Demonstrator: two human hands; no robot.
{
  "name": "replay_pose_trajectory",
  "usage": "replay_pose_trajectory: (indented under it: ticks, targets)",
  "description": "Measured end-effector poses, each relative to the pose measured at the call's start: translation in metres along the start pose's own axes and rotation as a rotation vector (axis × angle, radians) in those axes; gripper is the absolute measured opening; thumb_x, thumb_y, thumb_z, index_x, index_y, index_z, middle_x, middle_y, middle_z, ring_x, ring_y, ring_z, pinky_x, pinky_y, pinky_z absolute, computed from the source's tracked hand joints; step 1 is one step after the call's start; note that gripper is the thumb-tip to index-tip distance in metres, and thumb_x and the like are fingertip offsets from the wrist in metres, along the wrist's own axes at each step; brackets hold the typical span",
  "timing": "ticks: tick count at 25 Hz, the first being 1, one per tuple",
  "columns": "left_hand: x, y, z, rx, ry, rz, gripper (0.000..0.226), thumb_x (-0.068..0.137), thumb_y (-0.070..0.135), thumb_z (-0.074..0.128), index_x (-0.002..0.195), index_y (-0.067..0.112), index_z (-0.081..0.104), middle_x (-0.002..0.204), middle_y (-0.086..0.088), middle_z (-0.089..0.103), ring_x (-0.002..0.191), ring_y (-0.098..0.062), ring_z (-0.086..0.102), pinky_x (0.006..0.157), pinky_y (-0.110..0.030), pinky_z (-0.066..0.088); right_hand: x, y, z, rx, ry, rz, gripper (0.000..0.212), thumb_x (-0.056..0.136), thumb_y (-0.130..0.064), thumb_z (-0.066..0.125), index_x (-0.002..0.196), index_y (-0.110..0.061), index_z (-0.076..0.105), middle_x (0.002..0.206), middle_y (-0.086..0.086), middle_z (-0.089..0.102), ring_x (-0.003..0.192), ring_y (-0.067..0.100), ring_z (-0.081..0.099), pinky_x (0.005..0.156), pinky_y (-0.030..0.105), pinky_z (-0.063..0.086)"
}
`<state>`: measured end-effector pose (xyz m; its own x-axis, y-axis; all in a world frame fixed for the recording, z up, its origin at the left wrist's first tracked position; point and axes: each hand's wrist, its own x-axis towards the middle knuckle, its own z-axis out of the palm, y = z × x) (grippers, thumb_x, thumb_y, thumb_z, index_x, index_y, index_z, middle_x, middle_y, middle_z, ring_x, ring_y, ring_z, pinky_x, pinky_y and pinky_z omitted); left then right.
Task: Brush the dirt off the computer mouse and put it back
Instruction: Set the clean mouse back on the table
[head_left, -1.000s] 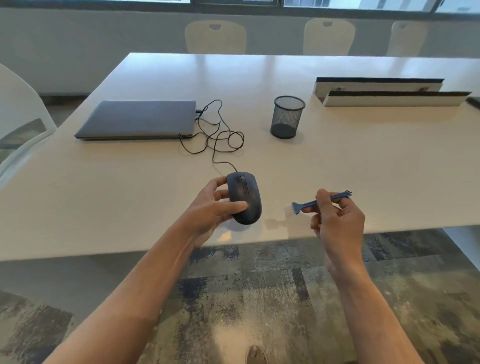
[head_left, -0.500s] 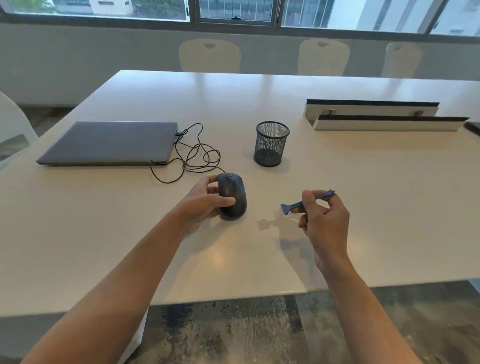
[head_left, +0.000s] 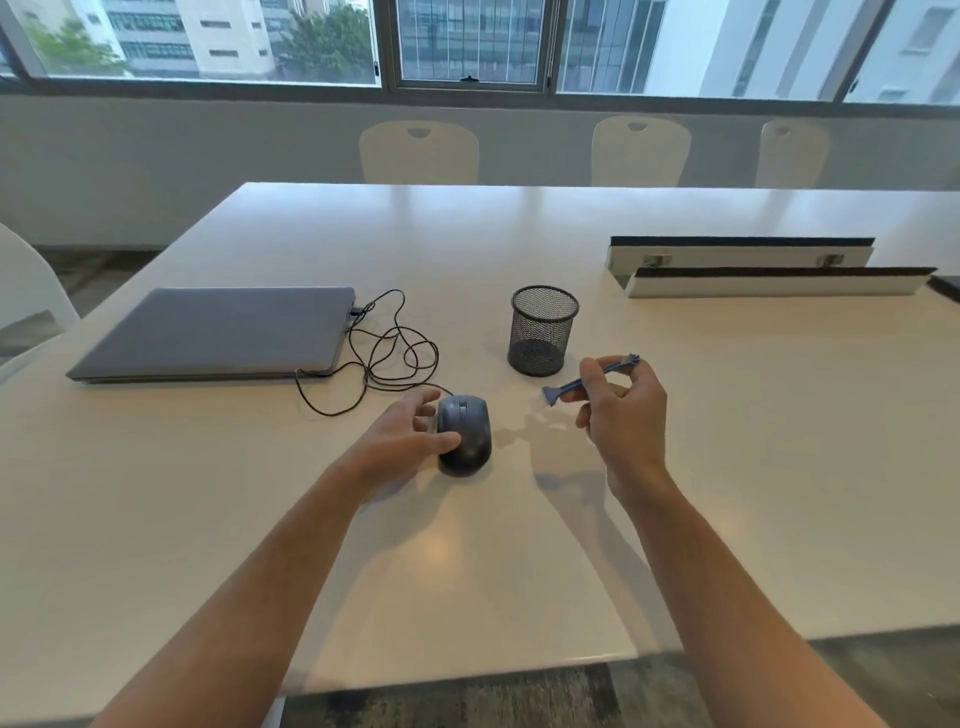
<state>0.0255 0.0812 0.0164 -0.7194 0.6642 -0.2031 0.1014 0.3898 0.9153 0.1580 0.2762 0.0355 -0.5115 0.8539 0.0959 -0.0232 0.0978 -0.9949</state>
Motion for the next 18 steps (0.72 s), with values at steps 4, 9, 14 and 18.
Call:
replay_pose_trajectory:
  ticks: [4, 9, 14, 18]
  targets:
    - [-0.003, -0.007, -0.008, 0.008, 0.061, 0.029, 0.060, 0.093, 0.022, 0.068, 0.147, 0.019, 0.042, 0.133, -0.004, 0.052, 0.117, -0.018, 0.053, 0.084, -0.020, 0.043, 0.024, -0.011, 0.013, -0.026, 0.030, -0.021, 0.014, 0.097, -0.035, 0.065, 0.098, -0.023, 0.057, 0.079, 0.006, 0.078, 0.041, 0.006, 0.054, 0.053, 0.028, 0.044]
    - [-0.010, -0.032, -0.026, 0.282, 0.440, 0.186, 0.038, 0.092, 0.024, 0.069, 0.129, 0.016, 0.061, 0.121, -0.002, 0.061, 0.106, -0.015, 0.055, 0.088, -0.028, 0.045, 0.061, -0.030, 0.028, -0.062, 0.100, -0.109, 0.015, 0.097, -0.035, 0.060, 0.088, -0.027, 0.051, 0.082, 0.008, 0.078, 0.048, 0.014, 0.059, 0.063, 0.035, 0.049]
    - [-0.009, -0.050, -0.030, 0.544, 0.465, 0.265, 0.034, 0.090, 0.025, 0.071, 0.121, 0.014, 0.066, 0.122, -0.006, 0.064, 0.116, -0.024, 0.053, 0.103, -0.040, 0.042, 0.108, -0.046, 0.042, -0.287, 0.176, -0.179, 0.020, 0.102, -0.034, 0.048, 0.099, -0.015, 0.055, 0.095, 0.007, 0.075, 0.098, 0.036, 0.066, 0.086, 0.040, 0.050]
    - [-0.006, -0.054, -0.027, 0.626, 0.471, 0.294, 0.032, 0.090, 0.030, 0.070, 0.118, 0.015, 0.068, 0.120, -0.002, 0.065, 0.115, -0.023, 0.054, 0.102, -0.038, 0.039, 0.131, -0.045, 0.057, -0.558, 0.096, -0.210, 0.032, 0.099, -0.033, 0.055, 0.098, -0.004, 0.069, 0.101, 0.018, 0.074, 0.101, 0.038, 0.065, 0.078, 0.036, 0.044]
